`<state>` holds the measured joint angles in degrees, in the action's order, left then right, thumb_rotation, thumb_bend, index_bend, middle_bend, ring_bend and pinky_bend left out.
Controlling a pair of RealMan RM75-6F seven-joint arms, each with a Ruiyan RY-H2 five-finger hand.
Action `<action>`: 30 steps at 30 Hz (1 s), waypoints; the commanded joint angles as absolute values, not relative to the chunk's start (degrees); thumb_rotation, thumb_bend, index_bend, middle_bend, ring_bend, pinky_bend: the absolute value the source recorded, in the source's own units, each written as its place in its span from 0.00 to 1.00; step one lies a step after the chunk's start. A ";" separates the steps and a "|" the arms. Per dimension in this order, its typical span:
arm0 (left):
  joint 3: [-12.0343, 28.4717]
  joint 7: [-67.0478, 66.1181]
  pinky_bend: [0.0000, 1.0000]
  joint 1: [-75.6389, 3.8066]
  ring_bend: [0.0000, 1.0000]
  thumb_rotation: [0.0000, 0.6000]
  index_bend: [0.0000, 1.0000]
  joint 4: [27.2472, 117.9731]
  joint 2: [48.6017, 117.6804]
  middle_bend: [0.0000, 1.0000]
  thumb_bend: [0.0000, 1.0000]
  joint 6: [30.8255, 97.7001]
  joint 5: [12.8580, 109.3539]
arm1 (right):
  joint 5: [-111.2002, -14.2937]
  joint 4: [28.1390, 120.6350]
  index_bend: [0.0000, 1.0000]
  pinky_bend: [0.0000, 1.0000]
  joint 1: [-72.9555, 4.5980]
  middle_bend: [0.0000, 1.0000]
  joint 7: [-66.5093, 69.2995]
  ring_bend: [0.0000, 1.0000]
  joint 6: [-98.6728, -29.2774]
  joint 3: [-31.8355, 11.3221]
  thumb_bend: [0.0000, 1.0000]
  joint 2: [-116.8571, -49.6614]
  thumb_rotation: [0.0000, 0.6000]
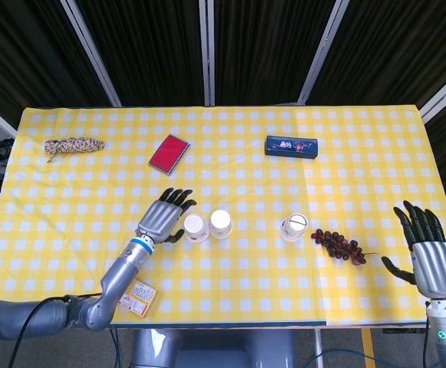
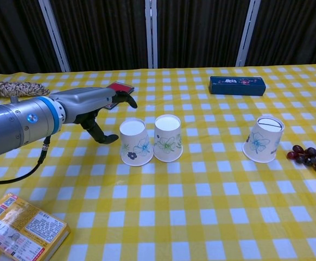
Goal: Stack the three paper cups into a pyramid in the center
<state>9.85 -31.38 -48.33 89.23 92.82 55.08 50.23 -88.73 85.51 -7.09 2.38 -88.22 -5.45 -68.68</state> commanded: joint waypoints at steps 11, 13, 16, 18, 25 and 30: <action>4.93 -21.42 0.00 -37.80 0.00 1.00 0.01 97.65 81.50 0.00 0.40 67.15 63.65 | -87.75 85.36 0.06 0.00 -7.53 0.00 0.14 0.00 -87.02 -5.69 0.09 -69.38 1.00; 3.22 -19.72 0.00 -35.07 0.00 1.00 0.00 99.49 78.10 0.00 0.39 69.98 66.62 | -87.53 85.73 0.08 0.00 -7.81 0.00 -0.62 0.00 -86.55 -5.78 0.09 -69.59 1.00; 0.70 -19.06 0.00 -31.71 0.00 1.00 0.00 101.26 73.72 0.00 0.36 73.12 69.44 | -87.44 86.86 0.11 0.00 -8.43 0.00 -1.25 0.00 -85.44 -5.76 0.09 -69.86 1.00; -0.84 -18.56 0.00 -29.31 0.00 1.00 0.00 102.38 71.28 0.00 0.34 75.40 70.88 | -87.37 87.93 0.12 0.00 -9.03 0.00 -2.59 0.00 -84.32 -5.68 0.09 -69.90 1.00; -4.83 -14.02 0.00 -21.53 0.00 1.00 0.00 102.71 66.39 0.00 0.30 83.50 77.29 | -86.53 94.08 0.14 0.00 -13.04 0.00 -10.42 0.00 -77.44 -5.74 0.09 -70.11 1.00; -5.12 -10.19 0.00 -17.65 0.00 1.00 0.00 102.82 63.84 0.00 0.30 88.22 81.16 | -81.54 98.68 0.21 0.00 -17.73 0.00 -16.96 0.00 -70.58 -8.21 0.11 -71.59 1.00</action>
<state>-4.93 -11.80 -18.70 102.64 65.03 86.85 80.01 -84.11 96.31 -14.89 -14.05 -73.92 -6.63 -70.48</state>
